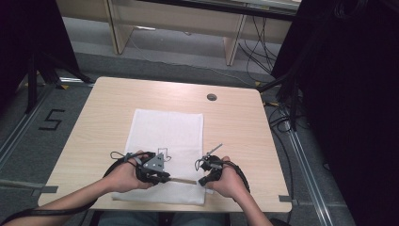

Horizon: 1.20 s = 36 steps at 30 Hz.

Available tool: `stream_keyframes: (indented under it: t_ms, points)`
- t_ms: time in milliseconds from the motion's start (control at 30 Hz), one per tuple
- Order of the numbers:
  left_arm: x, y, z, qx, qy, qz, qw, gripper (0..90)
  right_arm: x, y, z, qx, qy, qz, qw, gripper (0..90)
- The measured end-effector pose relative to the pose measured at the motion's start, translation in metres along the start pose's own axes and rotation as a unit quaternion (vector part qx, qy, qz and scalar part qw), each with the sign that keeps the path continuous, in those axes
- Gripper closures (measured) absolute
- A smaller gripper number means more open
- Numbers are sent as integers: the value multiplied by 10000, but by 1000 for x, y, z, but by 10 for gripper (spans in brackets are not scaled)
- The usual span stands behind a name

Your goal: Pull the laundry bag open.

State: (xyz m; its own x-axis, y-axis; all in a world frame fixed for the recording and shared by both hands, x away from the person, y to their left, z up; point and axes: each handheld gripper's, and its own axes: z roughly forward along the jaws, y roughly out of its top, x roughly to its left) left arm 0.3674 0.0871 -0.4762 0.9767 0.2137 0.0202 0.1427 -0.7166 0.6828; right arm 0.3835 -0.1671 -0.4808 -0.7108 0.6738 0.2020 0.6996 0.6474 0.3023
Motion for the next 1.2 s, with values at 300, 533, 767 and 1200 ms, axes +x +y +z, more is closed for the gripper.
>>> stream_keyframes:
  t_ms: [300,533,767,1200]
  points:
    - [0,-3,-3,7,26,5,10000,817,-1,0,0,-6,-2,-74,10000,900]
    - [1,-5,-7,-44,-10,-78,10000,817,0,0,0,4,3,-11,10000,900]
    - [2,-7,-7,-21,-11,-47,10000,817,1,0,0,10,1,6,10000,900]
    - [4,-12,-11,3,5,-77,10000,817,1,0,0,13,-2,12,10000,900]
